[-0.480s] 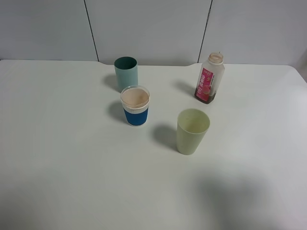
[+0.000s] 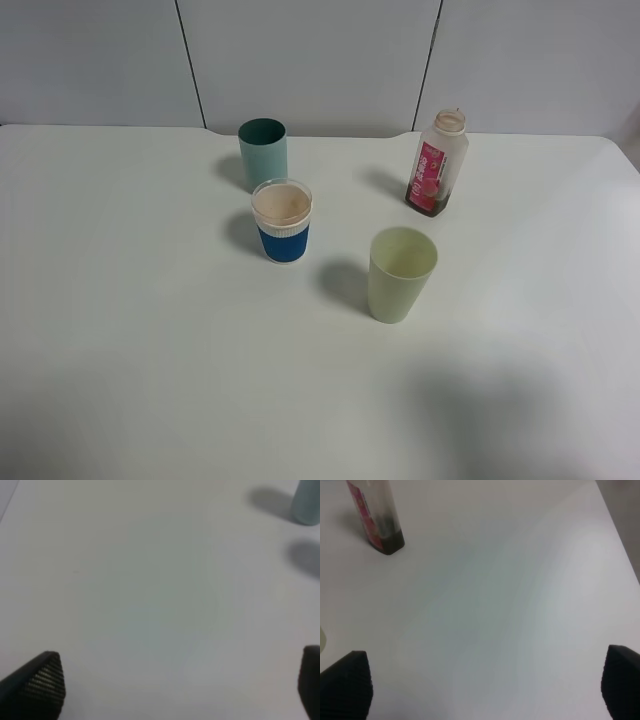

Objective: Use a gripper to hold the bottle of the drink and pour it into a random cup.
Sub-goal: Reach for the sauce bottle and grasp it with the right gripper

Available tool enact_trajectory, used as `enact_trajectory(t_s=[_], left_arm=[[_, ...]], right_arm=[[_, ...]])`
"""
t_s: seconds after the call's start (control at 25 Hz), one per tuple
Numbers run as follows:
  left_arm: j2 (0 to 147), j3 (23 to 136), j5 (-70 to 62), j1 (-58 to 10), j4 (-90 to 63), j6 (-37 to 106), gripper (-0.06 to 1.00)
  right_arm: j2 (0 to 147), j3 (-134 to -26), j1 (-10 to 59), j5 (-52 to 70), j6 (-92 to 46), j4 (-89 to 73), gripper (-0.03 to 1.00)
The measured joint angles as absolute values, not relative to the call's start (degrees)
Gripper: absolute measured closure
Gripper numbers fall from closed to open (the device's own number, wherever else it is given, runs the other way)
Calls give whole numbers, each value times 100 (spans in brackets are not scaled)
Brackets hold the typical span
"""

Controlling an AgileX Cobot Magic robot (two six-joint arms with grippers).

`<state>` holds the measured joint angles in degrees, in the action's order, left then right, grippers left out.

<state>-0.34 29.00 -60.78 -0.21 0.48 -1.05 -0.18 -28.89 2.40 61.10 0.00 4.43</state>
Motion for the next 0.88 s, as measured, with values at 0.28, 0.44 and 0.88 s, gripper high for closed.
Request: enact_trajectory(t_s=[0.28, 0.44, 0.88], left_arm=[[-34, 2900, -6078, -21, 48, -105, 2], [-34, 2900, -6078, -21, 48, -105, 2], [-34, 2900, -6078, -21, 48, -105, 2]], right_arm=[[-18, -2889, 240, 6110, 0, 443, 7], [-18, -2889, 240, 6110, 0, 443, 7], [-18, -2889, 240, 6110, 0, 443, 7]])
